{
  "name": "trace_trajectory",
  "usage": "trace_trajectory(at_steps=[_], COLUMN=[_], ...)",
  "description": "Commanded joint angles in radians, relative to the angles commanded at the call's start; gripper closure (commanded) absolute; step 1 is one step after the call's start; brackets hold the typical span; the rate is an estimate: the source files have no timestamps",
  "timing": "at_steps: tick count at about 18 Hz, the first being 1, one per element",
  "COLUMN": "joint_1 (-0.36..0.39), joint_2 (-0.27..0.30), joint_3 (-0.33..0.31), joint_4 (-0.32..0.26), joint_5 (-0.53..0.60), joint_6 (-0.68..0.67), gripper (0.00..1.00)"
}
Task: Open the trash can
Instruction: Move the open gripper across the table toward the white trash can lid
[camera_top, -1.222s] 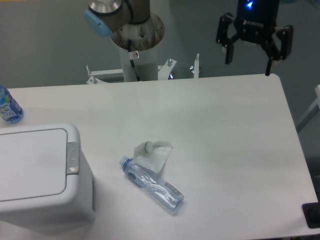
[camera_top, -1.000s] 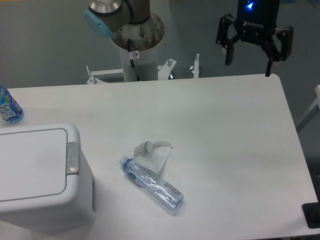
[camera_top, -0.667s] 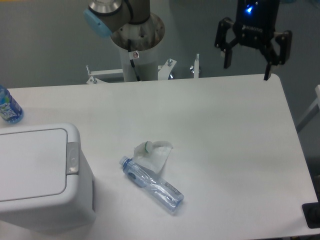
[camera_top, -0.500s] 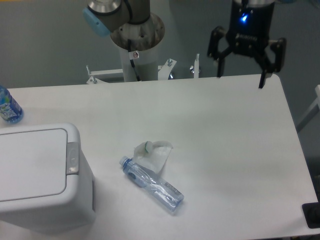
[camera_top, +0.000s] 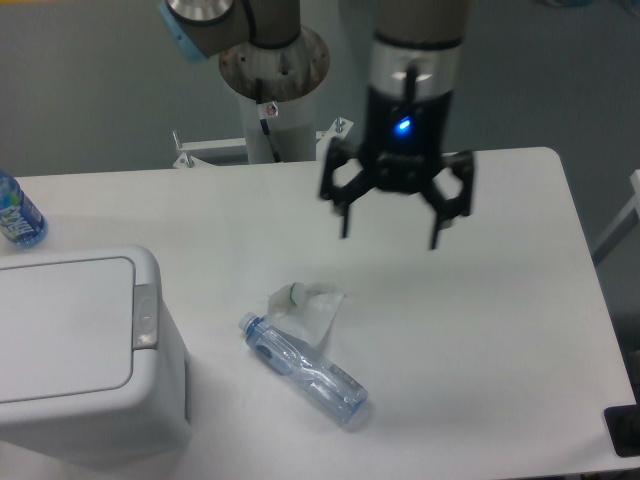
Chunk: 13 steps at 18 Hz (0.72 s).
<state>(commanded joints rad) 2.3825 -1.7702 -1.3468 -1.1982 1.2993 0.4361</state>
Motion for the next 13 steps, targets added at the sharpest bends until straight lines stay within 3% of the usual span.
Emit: trace_trajectory(at_steps=[5,13], joint_1=[-0.081,-0.144], joint_2=[-0.055,-0.087], joint_3=[0.003,-0.003], joint_4=[0.08,0.092], joint_5=[-0.064,-0.06], joint_6=[-0.164,-0.18], gripper=[0.0,0.0])
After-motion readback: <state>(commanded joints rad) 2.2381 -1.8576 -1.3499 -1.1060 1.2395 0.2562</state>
